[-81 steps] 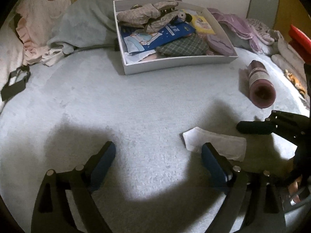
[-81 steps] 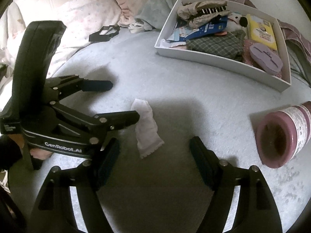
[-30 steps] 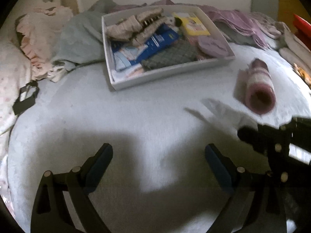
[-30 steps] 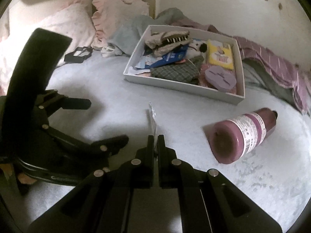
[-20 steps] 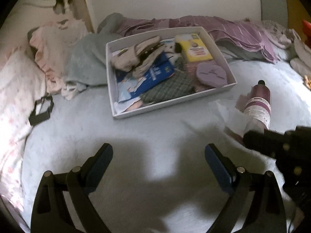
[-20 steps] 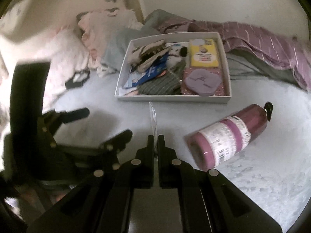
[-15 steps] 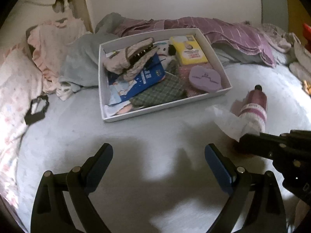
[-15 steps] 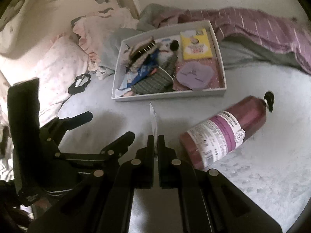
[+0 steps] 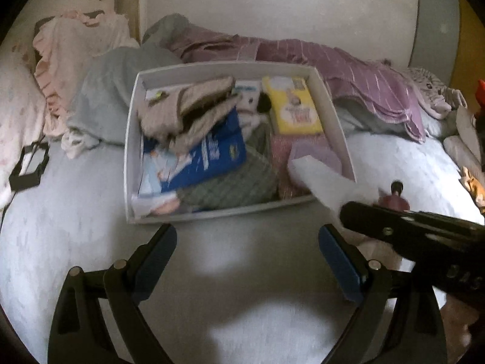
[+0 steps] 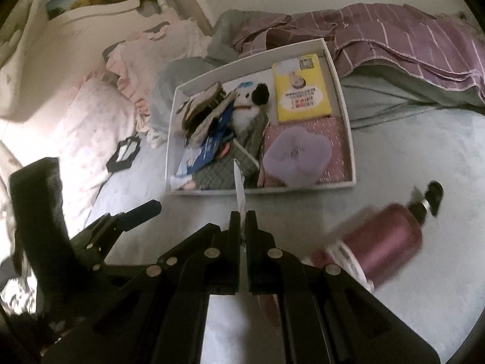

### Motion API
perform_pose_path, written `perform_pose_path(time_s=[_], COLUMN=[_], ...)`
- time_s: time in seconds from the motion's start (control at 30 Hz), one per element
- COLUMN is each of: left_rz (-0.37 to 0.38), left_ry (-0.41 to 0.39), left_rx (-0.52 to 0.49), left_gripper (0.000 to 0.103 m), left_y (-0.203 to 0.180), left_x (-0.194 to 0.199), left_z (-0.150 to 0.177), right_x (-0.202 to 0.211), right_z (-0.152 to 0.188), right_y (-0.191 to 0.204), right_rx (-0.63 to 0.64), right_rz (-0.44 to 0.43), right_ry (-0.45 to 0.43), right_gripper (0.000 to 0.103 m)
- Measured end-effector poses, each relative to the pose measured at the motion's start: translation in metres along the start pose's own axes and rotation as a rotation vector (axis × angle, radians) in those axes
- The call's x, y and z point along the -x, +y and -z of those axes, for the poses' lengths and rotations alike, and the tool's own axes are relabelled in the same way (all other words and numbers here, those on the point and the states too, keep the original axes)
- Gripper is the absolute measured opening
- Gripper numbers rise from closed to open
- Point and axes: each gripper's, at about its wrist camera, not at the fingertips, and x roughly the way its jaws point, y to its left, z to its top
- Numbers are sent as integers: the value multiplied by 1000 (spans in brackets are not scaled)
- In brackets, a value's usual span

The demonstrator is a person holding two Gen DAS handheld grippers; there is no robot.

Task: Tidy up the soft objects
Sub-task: 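Lift the tissue strip with the right tool and carry it over the tray, then lower the tissue strip into the tray and open the right tool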

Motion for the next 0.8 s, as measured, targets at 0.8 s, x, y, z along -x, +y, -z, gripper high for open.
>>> perform_pose_path(time_s=[0.8], left_rz=[14], left_ry=[85], left_rx=[133], left_gripper=[96], left_y=[43], left_x=[-51], left_z=[-70], right_x=[-92], right_z=[-96], right_y=[-43], right_rx=[-212], right_rz=[-2], right_ry=[-35], right_gripper=[4])
